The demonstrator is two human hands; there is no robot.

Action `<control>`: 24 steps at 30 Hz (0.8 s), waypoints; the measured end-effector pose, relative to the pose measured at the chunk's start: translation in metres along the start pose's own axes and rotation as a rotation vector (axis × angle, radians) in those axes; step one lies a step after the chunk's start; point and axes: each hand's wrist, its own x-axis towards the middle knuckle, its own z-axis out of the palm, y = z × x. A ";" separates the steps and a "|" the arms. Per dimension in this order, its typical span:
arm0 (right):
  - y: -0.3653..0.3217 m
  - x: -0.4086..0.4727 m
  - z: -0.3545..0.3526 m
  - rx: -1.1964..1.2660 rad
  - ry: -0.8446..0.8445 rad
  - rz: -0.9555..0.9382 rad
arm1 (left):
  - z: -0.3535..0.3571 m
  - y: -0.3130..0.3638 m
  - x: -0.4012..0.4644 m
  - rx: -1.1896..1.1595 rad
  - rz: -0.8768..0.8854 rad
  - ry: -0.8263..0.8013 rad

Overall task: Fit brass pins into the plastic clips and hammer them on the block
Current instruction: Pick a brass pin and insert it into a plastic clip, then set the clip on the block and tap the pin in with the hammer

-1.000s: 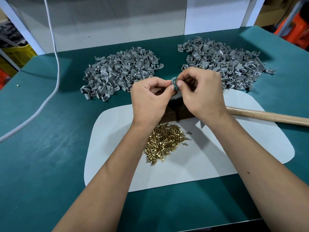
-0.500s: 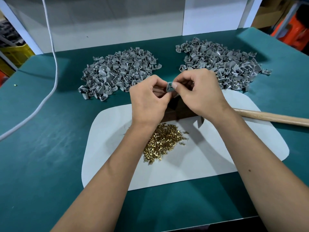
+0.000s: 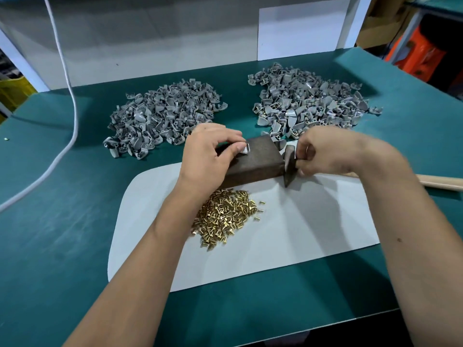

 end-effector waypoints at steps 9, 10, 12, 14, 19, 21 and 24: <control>0.005 -0.003 -0.013 0.320 0.239 -0.038 | -0.009 -0.003 0.002 -0.191 -0.189 -0.128; 0.002 -0.003 -0.015 0.374 0.284 -0.060 | -0.011 -0.004 0.002 -0.213 -0.211 -0.126; -0.009 -0.004 -0.016 0.439 0.350 -0.118 | -0.012 -0.005 0.001 -0.239 -0.258 -0.118; -0.020 -0.006 -0.014 0.440 0.379 -0.160 | -0.012 -0.006 0.001 -0.267 -0.291 -0.114; -0.043 -0.012 -0.005 0.332 0.339 -0.216 | -0.009 -0.003 -0.001 -0.274 -0.310 -0.113; -0.048 -0.014 -0.007 0.280 0.345 -0.231 | -0.009 -0.003 -0.001 -0.261 -0.308 -0.117; -0.049 -0.014 -0.012 0.323 0.463 -0.268 | -0.008 -0.002 0.000 -0.256 -0.328 -0.117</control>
